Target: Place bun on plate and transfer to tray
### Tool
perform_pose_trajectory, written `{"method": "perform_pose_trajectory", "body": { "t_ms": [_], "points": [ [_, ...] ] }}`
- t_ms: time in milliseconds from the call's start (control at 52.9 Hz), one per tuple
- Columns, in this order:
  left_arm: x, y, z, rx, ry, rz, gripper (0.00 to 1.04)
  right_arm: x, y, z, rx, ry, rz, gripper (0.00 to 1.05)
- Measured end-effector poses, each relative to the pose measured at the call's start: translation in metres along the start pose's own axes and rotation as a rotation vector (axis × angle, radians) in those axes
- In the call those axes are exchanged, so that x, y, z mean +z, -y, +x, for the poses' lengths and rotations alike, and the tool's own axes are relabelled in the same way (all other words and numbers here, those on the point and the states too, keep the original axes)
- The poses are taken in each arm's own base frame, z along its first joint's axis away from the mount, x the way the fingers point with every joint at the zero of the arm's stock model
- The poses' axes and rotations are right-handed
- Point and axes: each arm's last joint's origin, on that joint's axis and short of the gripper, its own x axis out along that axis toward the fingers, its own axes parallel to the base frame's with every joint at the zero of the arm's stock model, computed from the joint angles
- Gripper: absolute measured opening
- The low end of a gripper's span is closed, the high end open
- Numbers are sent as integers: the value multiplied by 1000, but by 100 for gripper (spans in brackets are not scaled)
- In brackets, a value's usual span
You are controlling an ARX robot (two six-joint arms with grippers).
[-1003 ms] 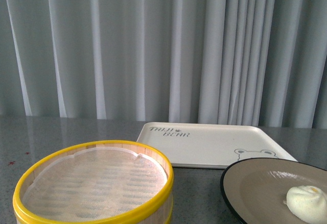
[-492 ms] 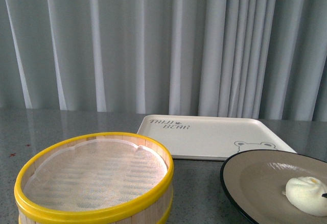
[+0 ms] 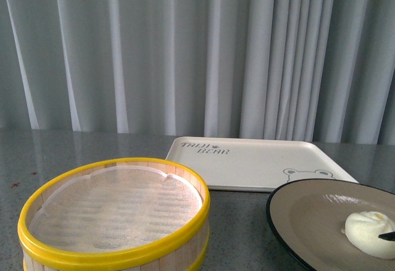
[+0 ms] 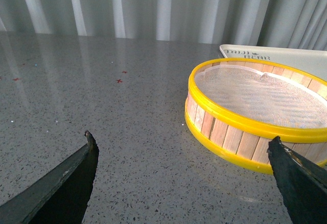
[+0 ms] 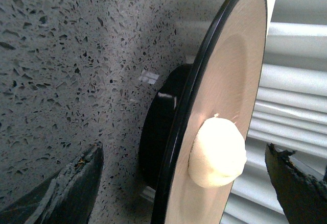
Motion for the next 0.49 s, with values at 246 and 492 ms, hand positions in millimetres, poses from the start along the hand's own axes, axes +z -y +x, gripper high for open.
{"method": "perform_pose_trajectory", "body": {
  "t_ms": [246,492],
  "points": [
    [0,0,0,0,0,0,98,-3,-1,1,11,-8,5,54],
    [0,0,0,0,0,0,98,-4,-6,0,-13,-30,1,7]
  ]
}}
